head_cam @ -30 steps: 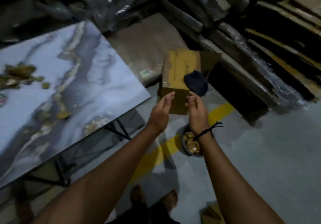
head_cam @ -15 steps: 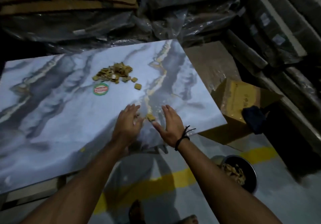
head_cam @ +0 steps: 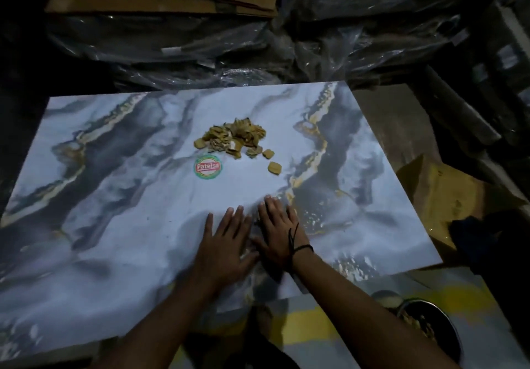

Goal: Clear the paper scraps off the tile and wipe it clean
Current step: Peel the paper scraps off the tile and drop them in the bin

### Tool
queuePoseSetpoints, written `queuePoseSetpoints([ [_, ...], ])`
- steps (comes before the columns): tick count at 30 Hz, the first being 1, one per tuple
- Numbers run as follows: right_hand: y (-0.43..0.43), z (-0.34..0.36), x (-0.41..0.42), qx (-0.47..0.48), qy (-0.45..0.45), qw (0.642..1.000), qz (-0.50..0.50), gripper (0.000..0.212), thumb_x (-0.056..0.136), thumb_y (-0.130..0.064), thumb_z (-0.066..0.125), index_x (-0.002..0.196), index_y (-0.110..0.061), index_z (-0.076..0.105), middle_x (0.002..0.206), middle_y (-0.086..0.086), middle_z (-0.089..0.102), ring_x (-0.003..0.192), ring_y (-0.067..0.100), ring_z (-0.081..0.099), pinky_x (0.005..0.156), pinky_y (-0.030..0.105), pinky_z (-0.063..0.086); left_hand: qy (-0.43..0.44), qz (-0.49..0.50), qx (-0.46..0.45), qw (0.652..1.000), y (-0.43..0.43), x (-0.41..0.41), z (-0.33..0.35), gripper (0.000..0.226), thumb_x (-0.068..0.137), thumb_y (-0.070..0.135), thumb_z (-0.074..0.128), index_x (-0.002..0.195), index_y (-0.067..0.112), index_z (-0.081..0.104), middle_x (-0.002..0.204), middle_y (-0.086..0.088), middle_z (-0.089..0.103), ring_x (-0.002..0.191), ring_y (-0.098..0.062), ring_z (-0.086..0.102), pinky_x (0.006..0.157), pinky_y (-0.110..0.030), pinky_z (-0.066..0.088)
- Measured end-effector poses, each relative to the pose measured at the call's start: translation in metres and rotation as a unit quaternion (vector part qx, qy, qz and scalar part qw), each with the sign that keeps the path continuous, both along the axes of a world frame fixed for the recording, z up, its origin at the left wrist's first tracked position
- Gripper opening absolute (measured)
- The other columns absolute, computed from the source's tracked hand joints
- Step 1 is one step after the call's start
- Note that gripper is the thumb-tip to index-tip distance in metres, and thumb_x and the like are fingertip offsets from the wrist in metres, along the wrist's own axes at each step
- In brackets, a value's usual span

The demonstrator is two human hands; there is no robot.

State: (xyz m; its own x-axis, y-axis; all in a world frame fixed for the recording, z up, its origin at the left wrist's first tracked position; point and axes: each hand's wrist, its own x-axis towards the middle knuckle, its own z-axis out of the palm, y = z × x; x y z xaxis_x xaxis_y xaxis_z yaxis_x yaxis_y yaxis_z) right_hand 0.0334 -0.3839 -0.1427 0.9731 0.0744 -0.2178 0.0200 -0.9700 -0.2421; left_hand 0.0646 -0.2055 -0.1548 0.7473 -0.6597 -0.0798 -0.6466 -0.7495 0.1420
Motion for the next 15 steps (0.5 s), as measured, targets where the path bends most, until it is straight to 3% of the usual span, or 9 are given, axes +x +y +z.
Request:
queuePoseSetpoints([
  [6,0.001,-0.001,0.077,-0.015,-0.003,1.0,0.023,0.09,0.079,-0.062,-0.006,0.154,-0.013,0.006,0.162,0.008,0.0,0.15,0.026,-0.003,0.118,0.048,-0.007,-0.019,0.077,0.017,0.997,0.0,0.069,0.012,0.083,0.084,0.072,0.024,0.147,0.017,0.031,0.154,-0.013,0.028,0.143,-0.029,0.023,0.112,-0.06,0.009],
  [11,0.005,0.026,0.103,0.01,-0.043,0.996,0.071,0.089,0.082,-0.065,0.004,0.153,-0.012,0.016,0.162,0.007,0.012,0.149,0.027,0.006,0.118,0.048,-0.002,-0.004,0.094,-0.027,0.995,0.039,0.096,0.026,0.096,0.079,0.08,0.022,0.147,0.013,0.028,0.155,-0.014,0.023,0.145,-0.028,0.016,0.114,-0.056,0.01],
  [15,0.033,0.021,0.067,0.028,-0.14,0.974,0.176,0.073,0.097,-0.059,0.013,0.146,-0.01,0.036,0.154,0.01,0.034,0.143,0.031,0.029,0.116,0.054,0.02,0.011,0.078,-0.045,0.996,0.086,0.072,0.024,0.096,0.076,0.084,0.021,0.149,0.021,0.021,0.158,-0.007,0.017,0.146,-0.022,0.009,0.116,-0.047,0.001],
])
